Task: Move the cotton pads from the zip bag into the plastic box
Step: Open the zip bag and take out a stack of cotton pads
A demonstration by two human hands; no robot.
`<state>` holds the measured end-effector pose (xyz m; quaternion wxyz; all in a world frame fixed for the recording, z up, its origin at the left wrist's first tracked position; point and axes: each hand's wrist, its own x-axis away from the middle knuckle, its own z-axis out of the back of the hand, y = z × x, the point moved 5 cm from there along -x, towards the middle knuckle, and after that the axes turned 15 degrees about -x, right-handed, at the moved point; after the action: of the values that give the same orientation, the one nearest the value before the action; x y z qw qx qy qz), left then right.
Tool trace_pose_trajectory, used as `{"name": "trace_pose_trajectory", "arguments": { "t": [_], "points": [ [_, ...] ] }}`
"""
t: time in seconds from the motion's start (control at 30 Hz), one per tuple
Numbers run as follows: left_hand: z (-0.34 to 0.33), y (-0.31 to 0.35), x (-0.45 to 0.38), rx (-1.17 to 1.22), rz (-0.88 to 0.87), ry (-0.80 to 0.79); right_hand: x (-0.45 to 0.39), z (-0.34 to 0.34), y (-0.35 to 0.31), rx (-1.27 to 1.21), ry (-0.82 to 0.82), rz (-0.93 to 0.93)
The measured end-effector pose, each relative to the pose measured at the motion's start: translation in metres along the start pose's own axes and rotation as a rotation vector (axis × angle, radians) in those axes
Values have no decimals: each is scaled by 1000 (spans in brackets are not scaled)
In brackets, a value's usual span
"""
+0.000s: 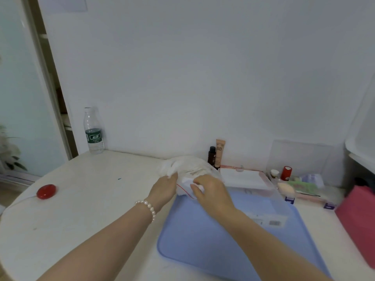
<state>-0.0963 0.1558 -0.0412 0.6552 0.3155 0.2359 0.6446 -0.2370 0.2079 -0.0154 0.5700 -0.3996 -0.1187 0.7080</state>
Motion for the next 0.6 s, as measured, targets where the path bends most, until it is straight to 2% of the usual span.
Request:
{"name": "trace_pose_trajectory", "arguments": {
  "t": [0.1,0.27,0.4,0.6],
  "points": [
    [12,13,2,-177,-94,157,-16,-22,12,139,-99,-40],
    [20,20,10,-402,-148,211,-47,-31,10,284,-111,-64],
    [28,9,9,-382,-148,206,-59,-40,6,291,-167,-161],
    [33,1,9,-286,-164,165,-61,-52,6,326,-180,-164]
  ]
}}
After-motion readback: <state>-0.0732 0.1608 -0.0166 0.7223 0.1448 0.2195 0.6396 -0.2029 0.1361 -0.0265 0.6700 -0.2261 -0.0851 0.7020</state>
